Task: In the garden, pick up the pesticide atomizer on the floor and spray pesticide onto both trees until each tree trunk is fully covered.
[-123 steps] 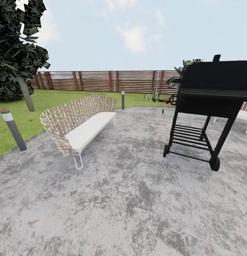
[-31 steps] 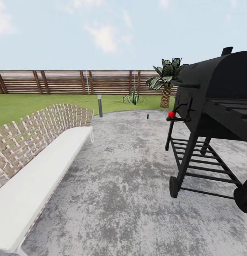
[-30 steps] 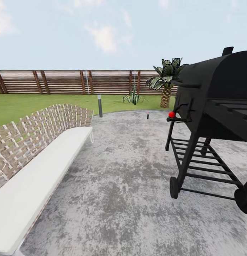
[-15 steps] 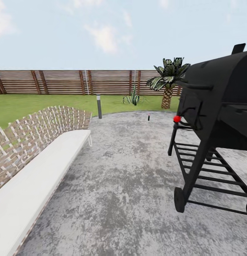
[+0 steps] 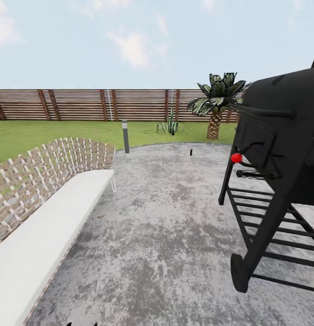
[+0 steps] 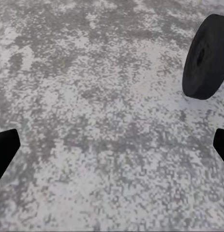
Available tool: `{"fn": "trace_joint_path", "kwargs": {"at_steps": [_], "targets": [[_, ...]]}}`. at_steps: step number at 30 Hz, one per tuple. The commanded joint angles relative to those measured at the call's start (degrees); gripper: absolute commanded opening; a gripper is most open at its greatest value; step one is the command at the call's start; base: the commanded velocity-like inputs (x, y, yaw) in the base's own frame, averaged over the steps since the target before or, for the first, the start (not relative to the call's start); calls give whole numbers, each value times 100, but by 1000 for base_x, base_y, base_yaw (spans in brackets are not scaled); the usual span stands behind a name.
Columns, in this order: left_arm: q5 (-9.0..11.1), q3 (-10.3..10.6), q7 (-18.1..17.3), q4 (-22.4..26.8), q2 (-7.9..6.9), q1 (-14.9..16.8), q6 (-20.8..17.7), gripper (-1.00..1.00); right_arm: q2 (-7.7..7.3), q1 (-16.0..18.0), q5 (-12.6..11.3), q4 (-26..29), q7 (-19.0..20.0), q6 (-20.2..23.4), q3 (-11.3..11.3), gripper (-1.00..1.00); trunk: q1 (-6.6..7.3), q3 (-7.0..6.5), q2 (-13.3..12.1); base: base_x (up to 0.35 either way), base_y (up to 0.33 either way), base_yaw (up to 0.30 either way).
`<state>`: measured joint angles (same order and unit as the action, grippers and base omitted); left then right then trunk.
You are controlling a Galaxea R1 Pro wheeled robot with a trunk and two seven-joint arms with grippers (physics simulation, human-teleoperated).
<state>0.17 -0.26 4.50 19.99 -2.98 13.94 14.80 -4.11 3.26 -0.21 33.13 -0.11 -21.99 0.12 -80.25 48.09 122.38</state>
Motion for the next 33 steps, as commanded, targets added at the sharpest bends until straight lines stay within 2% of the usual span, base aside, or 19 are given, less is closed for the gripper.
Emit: {"fn": "trace_joint_path", "kwargs": {"at_steps": [1, 6, 13, 23, 33], "targets": [[7, 0, 8, 62, 0, 1, -6, 100, 3, -1, 3, 112, 7, 4, -7, 100, 0, 0, 0, 311, 190, 0], [2, -2, 24, 82, 6, -30, -7, 100, -5, -1, 24, 266, 10, 7, -5, 100, 0, 0, 0, 309, 198, 0], [-9, -6, 31, -148, 10, -56, -4, 100, -6, -1, 30, 277, -5, 10, -9, 100, 0, 0, 0, 317, 153, 0], [7, -9, 30, -179, 3, -62, -4, 100, -2, -1, 47, 258, 2, 11, -21, 100, 0, 0, 0, 336, 24, -7], [17, -8, 33, -184, 0, -67, 5, 100, -2, -1, 51, 249, 17, 11, -21, 100, 0, 0, 0, 339, 0, -158]]}}
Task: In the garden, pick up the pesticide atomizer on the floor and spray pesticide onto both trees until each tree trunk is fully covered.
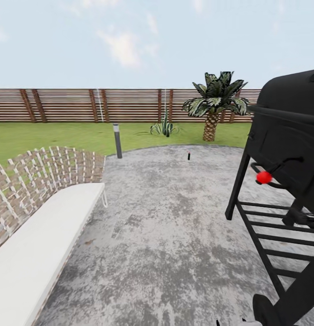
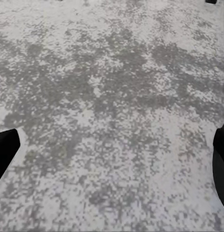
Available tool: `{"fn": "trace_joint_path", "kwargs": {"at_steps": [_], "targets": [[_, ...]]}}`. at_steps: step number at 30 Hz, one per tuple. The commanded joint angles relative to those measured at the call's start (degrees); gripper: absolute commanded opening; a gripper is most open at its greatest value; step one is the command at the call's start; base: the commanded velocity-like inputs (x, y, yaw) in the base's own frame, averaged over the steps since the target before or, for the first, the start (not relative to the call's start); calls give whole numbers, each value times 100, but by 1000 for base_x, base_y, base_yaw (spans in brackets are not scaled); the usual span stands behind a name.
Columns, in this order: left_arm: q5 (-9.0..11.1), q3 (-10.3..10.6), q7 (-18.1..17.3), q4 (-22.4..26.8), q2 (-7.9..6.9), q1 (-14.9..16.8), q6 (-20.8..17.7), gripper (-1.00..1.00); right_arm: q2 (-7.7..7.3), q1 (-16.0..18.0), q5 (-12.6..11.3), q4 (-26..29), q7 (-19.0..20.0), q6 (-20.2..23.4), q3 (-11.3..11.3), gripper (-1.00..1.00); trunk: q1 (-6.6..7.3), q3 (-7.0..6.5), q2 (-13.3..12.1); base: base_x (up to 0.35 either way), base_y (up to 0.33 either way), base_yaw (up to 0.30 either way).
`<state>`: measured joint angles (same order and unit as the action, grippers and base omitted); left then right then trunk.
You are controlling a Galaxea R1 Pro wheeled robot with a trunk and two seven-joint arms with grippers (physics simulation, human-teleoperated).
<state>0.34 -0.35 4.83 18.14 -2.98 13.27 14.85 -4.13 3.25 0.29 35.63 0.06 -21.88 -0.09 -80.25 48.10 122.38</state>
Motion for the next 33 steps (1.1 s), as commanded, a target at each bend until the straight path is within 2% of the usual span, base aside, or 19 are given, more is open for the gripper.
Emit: {"fn": "trace_joint_path", "kwargs": {"at_steps": [1, 16, 33], "targets": [[0, 0, 0, -1, 0, 0, -2, 100, 0, 0, 2, -1, 1, 0, 0, 100, 0, 0, 0, 339, 0, -30], [1, -5, 1, 4, -1, 0, 0, 100, 9, 0, -3, -161, 3, 0, -9, 100, 0, 0, 0, 319, 153, -1], [1, -9, 1, 5, -1, 0, 0, 100, 9, 0, -3, -161, 3, 0, -9, 100, 0, 0, 0, 337, 11, -49]]}}
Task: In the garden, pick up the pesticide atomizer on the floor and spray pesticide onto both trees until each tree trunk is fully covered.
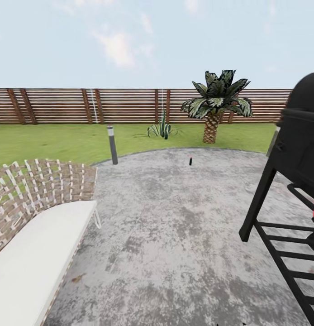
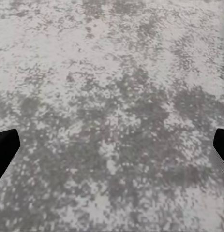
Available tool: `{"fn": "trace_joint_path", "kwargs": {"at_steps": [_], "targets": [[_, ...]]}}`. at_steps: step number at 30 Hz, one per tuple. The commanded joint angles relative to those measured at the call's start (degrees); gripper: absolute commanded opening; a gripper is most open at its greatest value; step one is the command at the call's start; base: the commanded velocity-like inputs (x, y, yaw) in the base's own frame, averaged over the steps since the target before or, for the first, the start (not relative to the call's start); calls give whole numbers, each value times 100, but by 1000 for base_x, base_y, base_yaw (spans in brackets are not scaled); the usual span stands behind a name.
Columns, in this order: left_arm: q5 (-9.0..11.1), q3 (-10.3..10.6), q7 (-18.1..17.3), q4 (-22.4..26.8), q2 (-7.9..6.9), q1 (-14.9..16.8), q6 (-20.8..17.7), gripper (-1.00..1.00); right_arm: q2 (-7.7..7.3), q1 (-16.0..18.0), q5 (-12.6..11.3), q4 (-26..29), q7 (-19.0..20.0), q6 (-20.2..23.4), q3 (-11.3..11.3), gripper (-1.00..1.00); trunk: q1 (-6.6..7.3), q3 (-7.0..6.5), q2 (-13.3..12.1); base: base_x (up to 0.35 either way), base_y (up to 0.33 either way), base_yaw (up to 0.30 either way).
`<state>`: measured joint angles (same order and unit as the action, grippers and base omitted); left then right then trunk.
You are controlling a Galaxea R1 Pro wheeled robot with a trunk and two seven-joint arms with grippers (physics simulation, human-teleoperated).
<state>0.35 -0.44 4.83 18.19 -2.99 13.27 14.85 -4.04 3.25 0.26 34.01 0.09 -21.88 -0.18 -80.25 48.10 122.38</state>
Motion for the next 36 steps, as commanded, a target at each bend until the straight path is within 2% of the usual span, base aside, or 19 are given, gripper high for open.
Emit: {"fn": "trace_joint_path", "kwargs": {"at_steps": [1, 12, 19, 24, 36], "targets": [[0, 0, 0, 0, 0, 0, 0, 100, 0, 0, 0, 0, 0, 0, 0, 100, 0, 0, 0, 338, 0, -32], [0, 0, 0, 0, 1, 0, 0, 100, 0, 0, 0, 0, 0, 0, 0, 100, 0, 0, 0, 339, 0, -15], [0, 0, 0, 0, 1, 0, 0, 100, 0, 0, 0, 0, 0, 0, 0, 100, 0, 0, 0, 339, 0, -226], [0, 0, 0, 0, 1, 0, 0, 100, 0, 0, 0, -3, 12, 5, 2, 100, 0, 0, 0, 339, 0, -76], [0, 2, 0, 0, 1, 0, 0, 100, -1, 0, -9, -375, 23, 0, 9, 100, 0, 0, 0, 339, 0, -3]]}}
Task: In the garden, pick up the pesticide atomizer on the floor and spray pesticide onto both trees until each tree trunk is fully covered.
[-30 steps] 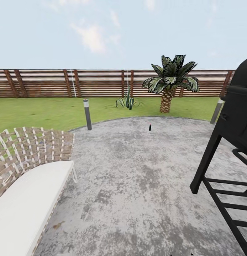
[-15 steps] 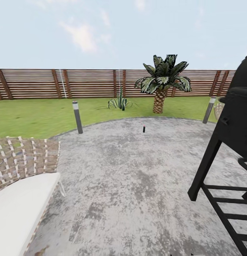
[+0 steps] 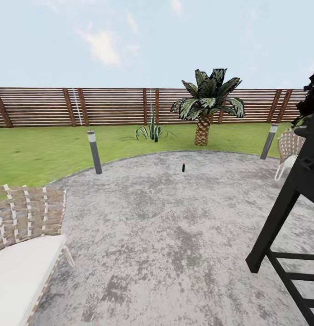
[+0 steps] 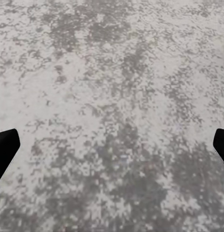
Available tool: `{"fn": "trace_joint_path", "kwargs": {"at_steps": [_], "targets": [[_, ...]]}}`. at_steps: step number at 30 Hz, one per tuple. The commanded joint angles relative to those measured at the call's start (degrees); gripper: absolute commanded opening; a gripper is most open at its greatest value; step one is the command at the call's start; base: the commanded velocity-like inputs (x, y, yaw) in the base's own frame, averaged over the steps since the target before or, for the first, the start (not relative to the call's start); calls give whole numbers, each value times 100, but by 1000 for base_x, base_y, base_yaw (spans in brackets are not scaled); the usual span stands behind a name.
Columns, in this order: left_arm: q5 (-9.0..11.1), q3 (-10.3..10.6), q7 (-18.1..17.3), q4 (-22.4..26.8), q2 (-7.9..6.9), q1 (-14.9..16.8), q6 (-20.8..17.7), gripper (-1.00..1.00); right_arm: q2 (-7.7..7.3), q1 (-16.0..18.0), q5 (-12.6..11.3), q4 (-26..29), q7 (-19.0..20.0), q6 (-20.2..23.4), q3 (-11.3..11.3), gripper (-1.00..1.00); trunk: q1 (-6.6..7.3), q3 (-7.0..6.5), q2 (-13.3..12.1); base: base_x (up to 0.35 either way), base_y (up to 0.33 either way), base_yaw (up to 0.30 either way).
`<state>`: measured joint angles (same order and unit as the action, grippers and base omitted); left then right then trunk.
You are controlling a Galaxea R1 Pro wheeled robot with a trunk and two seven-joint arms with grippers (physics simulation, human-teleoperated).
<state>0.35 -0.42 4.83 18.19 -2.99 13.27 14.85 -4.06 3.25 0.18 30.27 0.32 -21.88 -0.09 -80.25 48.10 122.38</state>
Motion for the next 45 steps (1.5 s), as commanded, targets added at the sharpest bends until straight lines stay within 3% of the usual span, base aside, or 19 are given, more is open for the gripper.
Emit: {"fn": "trace_joint_path", "kwargs": {"at_steps": [1, 45], "targets": [[0, -1, 0, 0, 0, 0, 0, 100, 1, 0, 0, -3, 0, 0, 0, 100, 0, 0, 0, 339, 0, 0], [0, -2, 0, -8, 0, 0, 0, 100, 1, 0, 0, -12, -7, -9, -9, 100, 0, 0, 0, 339, 0, 0]]}}
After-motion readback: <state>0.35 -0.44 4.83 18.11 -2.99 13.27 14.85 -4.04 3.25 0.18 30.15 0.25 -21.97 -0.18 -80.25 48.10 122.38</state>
